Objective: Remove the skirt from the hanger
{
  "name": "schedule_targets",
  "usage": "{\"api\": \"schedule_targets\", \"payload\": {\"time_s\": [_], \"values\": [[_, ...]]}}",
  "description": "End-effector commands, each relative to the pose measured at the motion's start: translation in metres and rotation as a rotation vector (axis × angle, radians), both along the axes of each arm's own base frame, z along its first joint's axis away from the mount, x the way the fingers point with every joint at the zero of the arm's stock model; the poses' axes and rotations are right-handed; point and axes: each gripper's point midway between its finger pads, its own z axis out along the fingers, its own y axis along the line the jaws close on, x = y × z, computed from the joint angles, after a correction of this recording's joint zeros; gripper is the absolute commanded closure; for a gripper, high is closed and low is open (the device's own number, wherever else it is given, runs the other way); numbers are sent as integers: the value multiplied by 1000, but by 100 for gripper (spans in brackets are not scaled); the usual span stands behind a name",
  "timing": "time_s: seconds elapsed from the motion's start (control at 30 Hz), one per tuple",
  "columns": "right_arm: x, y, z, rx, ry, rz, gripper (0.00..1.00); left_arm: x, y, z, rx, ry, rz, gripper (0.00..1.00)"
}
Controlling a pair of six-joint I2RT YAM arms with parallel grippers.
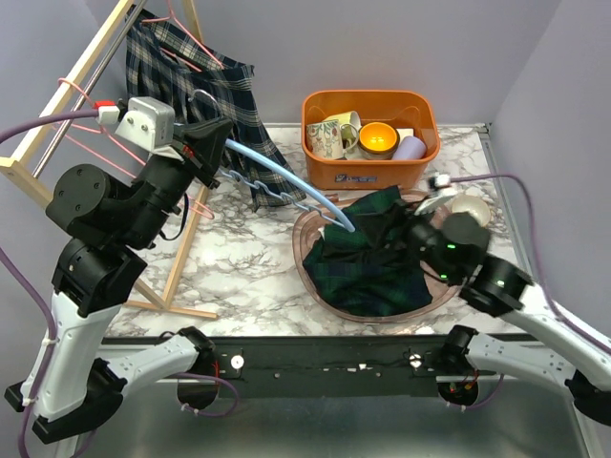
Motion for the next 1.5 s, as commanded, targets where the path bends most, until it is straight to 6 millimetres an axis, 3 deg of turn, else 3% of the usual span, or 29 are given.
{"api": "schedule_targets", "payload": {"time_s": [0.0, 0.13, 0.2, 0.47, 0.57, 0.67, 0.7, 0.77, 0.8, 0.87, 0.9, 1.07, 1.1, 1.2, 1.23, 1.33, 1.47], "values": [[-37, -10, 97, -53, -344, 235, 20, 3, 2, 1, 15, -14, 20, 100], [-73, 4, 141, -78, -564, 472, 11, 4, 1, 1, 9, -7, 18, 100], [-89, 15, 149, -96, -644, 597, 6, 5, 0, -2, 11, 1, 16, 100], [-86, 51, 171, -104, -703, 724, 9, 6, 1, 0, 3, 8, 24, 100], [-74, 58, 173, -108, -700, 684, 18, 9, -1, -4, 7, 18, 26, 100], [-59, 64, 171, -124, -685, 635, 35, 10, -1, -5, 8, 23, 29, 100], [-56, 65, 169, -129, -677, 621, 48, 11, -1, -5, 8, 23, 29, 100], [-46, 65, 170, -129, -679, 572, 63, 11, -2, -5, 8, 22, 29, 100], [-45, 65, 170, -123, -684, 563, 74, 11, -1, -5, 7, 21, 29, 100], [-46, 66, 177, -102, -716, 559, 86, 11, -2, -5, 11, 21, 28, 100], [-48, 67, 178, -94, -725, 567, 99, 10, -2, -4, 10, 18, 25, 100], [-46, 69, 193, -64, -766, 555, 99, 8, -3, -2, 17, 15, 10, 100], [-46, 70, 194, -63, -767, 551, 99, 6, -5, -1, 16, 11, 1, 98], [-40, 72, 196, -66, -769, 533, 99, 1, -5, 3, 12, -3, -22, 80], [-38, 72, 197, -62, -770, 523, 99, -1, -6, 4, 12, -5, -32, 63], [-33, 73, 198, -77, -776, 507, 99, -9, -7, 8, 7, -19, -62, 37], [-32, 74, 206, -80, -797, 502, 99, -20, -4, 15, -15, -40, -86, 23]]}}
